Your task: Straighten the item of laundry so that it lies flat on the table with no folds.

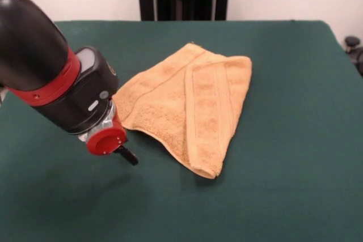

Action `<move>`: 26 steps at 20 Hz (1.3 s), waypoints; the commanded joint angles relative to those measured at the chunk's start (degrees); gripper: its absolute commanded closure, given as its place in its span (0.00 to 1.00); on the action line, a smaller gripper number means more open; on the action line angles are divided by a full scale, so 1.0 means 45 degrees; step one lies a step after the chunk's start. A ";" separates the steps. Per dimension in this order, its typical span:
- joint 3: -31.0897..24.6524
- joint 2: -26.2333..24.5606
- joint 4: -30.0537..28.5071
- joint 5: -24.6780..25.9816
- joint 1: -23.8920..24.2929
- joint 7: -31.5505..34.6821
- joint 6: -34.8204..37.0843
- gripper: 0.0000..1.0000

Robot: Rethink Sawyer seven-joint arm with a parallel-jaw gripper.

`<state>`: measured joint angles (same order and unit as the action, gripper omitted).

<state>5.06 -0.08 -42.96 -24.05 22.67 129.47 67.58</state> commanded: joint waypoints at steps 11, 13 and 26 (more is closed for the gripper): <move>-0.1647 -0.0240 -0.2336 -0.1042 0.0061 0.2409 0.2103 0.00; -0.1709 -0.0152 -0.2409 -0.1206 0.0062 0.2543 0.2281 0.00; -0.1899 0.0220 -0.2489 -0.2259 -0.0396 0.3234 0.2496 0.00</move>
<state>3.90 0.42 -45.50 -30.34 23.90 129.47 74.05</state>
